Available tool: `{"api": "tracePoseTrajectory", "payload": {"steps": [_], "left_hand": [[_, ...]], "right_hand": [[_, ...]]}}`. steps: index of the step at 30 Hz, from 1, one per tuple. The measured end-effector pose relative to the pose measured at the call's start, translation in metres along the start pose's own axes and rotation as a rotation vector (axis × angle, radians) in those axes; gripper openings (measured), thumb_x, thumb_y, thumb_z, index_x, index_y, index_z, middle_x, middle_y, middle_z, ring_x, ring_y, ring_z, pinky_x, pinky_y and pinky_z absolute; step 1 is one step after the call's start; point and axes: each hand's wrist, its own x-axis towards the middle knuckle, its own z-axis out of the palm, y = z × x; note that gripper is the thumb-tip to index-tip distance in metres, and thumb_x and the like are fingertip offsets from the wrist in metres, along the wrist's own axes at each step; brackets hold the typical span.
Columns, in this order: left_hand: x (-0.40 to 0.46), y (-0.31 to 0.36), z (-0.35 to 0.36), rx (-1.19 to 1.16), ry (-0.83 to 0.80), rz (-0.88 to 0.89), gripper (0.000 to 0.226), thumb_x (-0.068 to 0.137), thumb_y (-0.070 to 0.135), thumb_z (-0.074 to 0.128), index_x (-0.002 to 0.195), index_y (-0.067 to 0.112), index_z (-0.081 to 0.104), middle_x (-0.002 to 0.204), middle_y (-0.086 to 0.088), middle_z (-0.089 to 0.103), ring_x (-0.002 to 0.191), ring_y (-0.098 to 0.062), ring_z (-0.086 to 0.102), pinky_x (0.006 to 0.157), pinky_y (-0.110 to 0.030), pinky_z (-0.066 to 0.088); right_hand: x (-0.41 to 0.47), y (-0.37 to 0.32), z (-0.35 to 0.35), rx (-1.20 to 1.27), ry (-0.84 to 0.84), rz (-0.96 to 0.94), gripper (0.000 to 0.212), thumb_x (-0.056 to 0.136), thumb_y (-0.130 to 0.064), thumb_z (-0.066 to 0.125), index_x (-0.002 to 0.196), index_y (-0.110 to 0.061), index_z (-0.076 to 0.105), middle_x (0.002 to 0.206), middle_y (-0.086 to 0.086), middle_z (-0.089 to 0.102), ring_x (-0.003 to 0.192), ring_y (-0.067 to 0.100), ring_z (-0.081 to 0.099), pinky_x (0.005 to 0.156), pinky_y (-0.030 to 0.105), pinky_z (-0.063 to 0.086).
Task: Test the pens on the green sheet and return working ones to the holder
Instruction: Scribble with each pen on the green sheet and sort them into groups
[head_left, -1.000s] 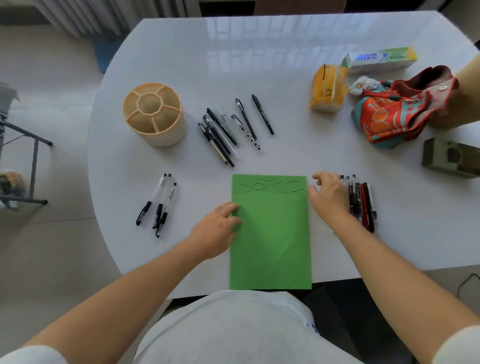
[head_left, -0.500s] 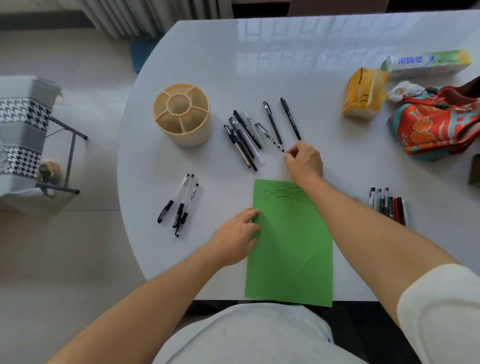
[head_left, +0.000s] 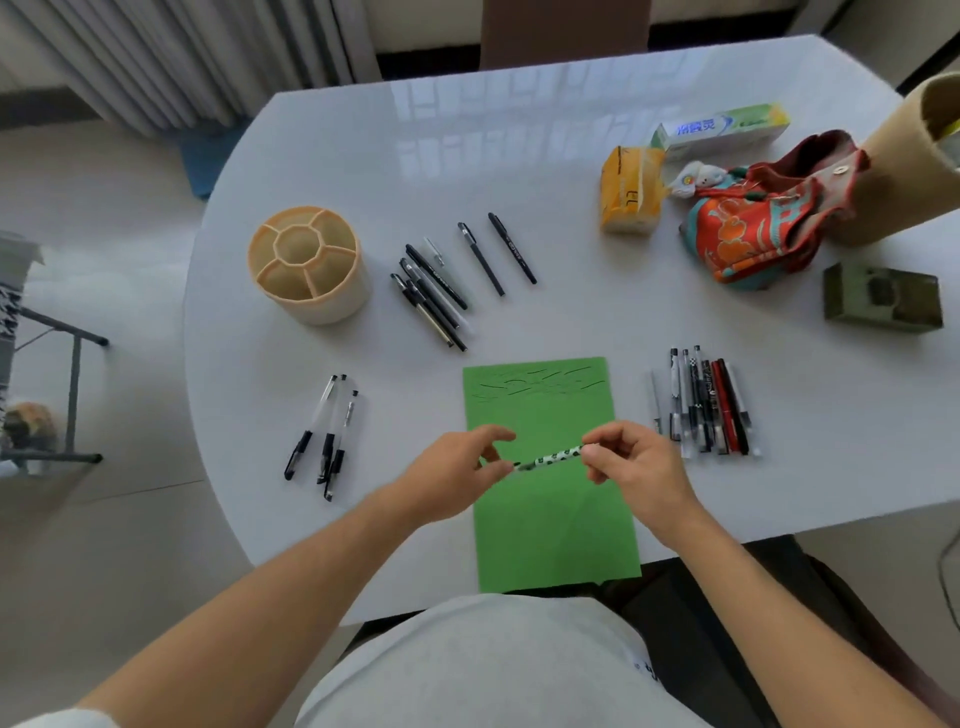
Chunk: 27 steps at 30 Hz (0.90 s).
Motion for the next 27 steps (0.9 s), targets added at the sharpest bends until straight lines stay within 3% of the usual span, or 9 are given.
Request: {"api": "tracePoseTrajectory", "payload": {"steps": [2, 6, 10, 16, 21, 23, 27], "left_hand": [[0.000, 0.001, 0.006, 0.132, -0.032, 0.061, 0.035, 0.098, 0.046, 0.054, 0.130, 0.033, 0.057, 0.096, 0.019, 0.056, 0.080, 0.007, 0.054, 0.076, -0.020, 0.042], [-0.001, -0.002, 0.015, 0.162, -0.084, 0.080, 0.027, 0.100, 0.044, 0.051, 0.115, 0.026, 0.064, 0.092, 0.016, 0.048, 0.080, -0.001, 0.050, 0.071, -0.023, 0.038], [-0.003, -0.002, 0.015, 0.133, -0.096, 0.046, 0.020, 0.102, 0.038, 0.049, 0.097, 0.022, 0.060, 0.081, 0.009, 0.059, 0.070, -0.010, 0.054, 0.061, -0.024, 0.035], [-0.004, 0.009, 0.011, 0.126, -0.157, 0.037, 0.025, 0.103, 0.040, 0.046, 0.084, 0.023, 0.051, 0.075, 0.002, 0.061, 0.065, -0.014, 0.053, 0.059, -0.031, 0.041], [-0.007, 0.009, 0.005, 0.099, -0.101, -0.020, 0.028, 0.104, 0.038, 0.042, 0.087, 0.020, 0.057, 0.079, 0.001, 0.062, 0.075, -0.020, 0.058, 0.068, -0.038, 0.046], [-0.007, 0.006, 0.004, 0.165, -0.042, -0.039, 0.032, 0.104, 0.040, 0.039, 0.087, 0.018, 0.054, 0.079, -0.001, 0.062, 0.075, -0.023, 0.058, 0.067, -0.040, 0.045], [-0.013, -0.024, -0.003, 0.267, 0.120, -0.159, 0.034, 0.104, 0.040, 0.036, 0.081, 0.018, 0.046, 0.078, -0.002, 0.061, 0.072, -0.026, 0.054, 0.059, -0.037, 0.036]], "right_hand": [[-0.008, 0.004, 0.001, 0.043, 0.028, -0.009, 0.006, 0.090, -0.004, 0.073, 0.093, -0.009, 0.074, 0.075, 0.013, 0.072, 0.067, 0.022, 0.067, 0.068, 0.029, 0.059], [-0.013, 0.006, 0.006, 0.160, 0.071, 0.000, 0.005, 0.091, -0.001, 0.069, 0.095, -0.003, 0.072, 0.078, 0.014, 0.069, 0.068, 0.023, 0.063, 0.067, 0.031, 0.057], [-0.009, 0.003, 0.017, 0.300, 0.081, 0.022, 0.007, 0.094, 0.000, 0.063, 0.098, -0.002, 0.069, 0.077, 0.010, 0.066, 0.069, 0.021, 0.060, 0.066, 0.030, 0.054], [0.003, 0.003, 0.055, 0.227, -0.128, 0.119, 0.013, 0.099, -0.010, 0.062, 0.099, 0.000, 0.070, 0.078, 0.011, 0.069, 0.067, 0.021, 0.062, 0.064, 0.030, 0.055], [0.017, -0.004, 0.065, 0.196, -0.160, 0.109, 0.021, 0.098, -0.012, 0.063, 0.093, 0.008, 0.068, 0.077, 0.014, 0.070, 0.063, 0.022, 0.062, 0.059, 0.031, 0.054], [0.021, -0.009, 0.066, 0.206, -0.080, 0.105, 0.020, 0.098, -0.013, 0.064, 0.088, 0.003, 0.071, 0.074, 0.013, 0.071, 0.059, 0.021, 0.062, 0.056, 0.030, 0.053], [0.053, -0.020, 0.034, 0.240, 0.294, 0.118, 0.018, 0.098, -0.011, 0.061, 0.083, -0.007, 0.070, 0.068, 0.005, 0.069, 0.057, 0.016, 0.062, 0.052, 0.027, 0.053]]}}
